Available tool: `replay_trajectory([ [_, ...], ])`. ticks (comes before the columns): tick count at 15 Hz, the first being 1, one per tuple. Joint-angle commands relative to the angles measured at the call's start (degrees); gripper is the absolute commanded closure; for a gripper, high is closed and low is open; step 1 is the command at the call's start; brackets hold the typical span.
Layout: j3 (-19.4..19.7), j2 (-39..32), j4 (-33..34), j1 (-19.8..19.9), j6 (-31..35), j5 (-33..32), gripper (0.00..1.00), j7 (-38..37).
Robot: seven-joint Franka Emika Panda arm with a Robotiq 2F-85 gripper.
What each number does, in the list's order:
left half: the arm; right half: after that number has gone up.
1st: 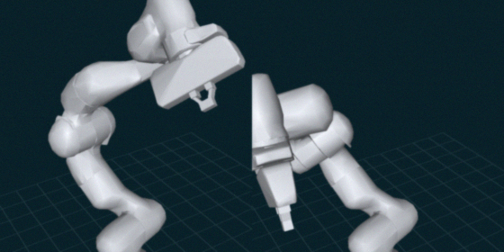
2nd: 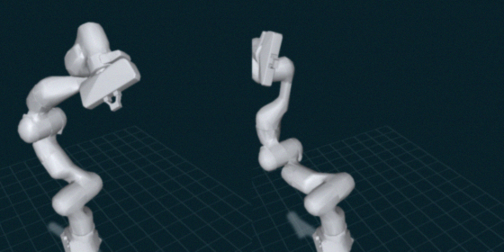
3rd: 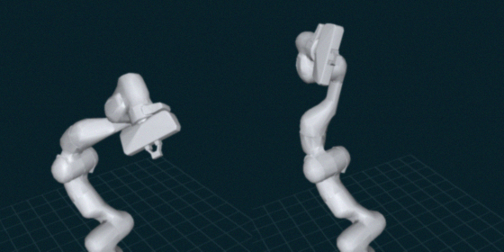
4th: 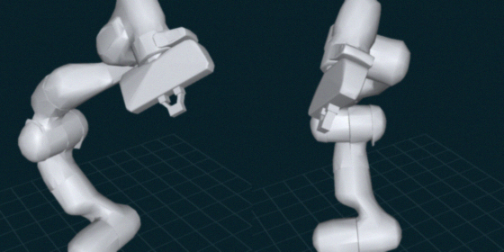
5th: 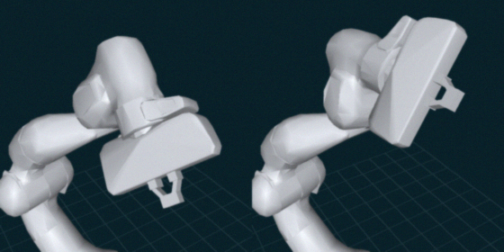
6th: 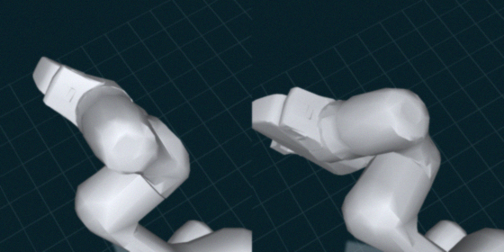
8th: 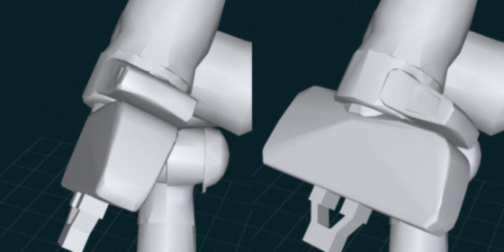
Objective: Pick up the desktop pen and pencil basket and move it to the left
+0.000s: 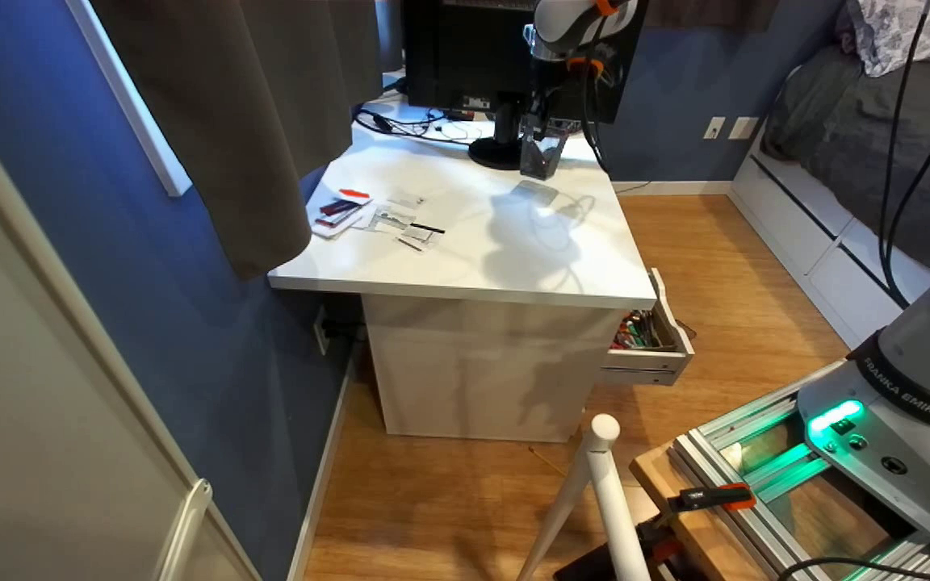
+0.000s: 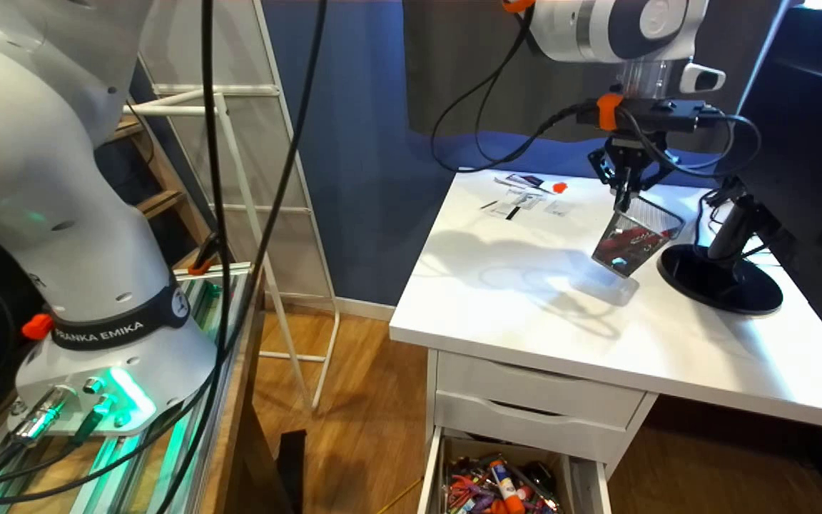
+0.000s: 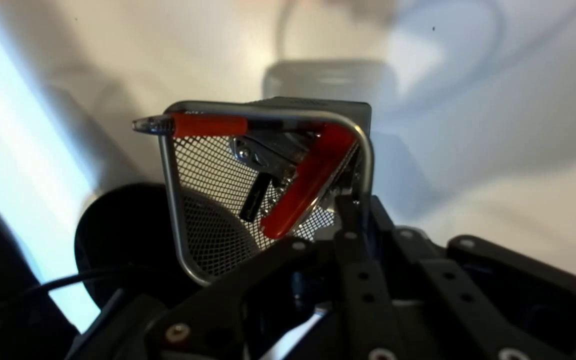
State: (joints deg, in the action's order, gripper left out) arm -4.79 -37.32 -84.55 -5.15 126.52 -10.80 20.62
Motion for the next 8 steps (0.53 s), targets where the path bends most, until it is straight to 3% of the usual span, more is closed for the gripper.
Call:
replay_trajectory([
  [1,1.24,2.44,4.29,-4.30,-5.47,-7.21,0.98,0.63],
  [4,1.24,1.42,9.78,-7.00,-8.19,-12.95,0.98,3.01],
  [8,-0.66,-1.54,16.70,-8.12,-8.21,-14.20,0.98,10.33],
])
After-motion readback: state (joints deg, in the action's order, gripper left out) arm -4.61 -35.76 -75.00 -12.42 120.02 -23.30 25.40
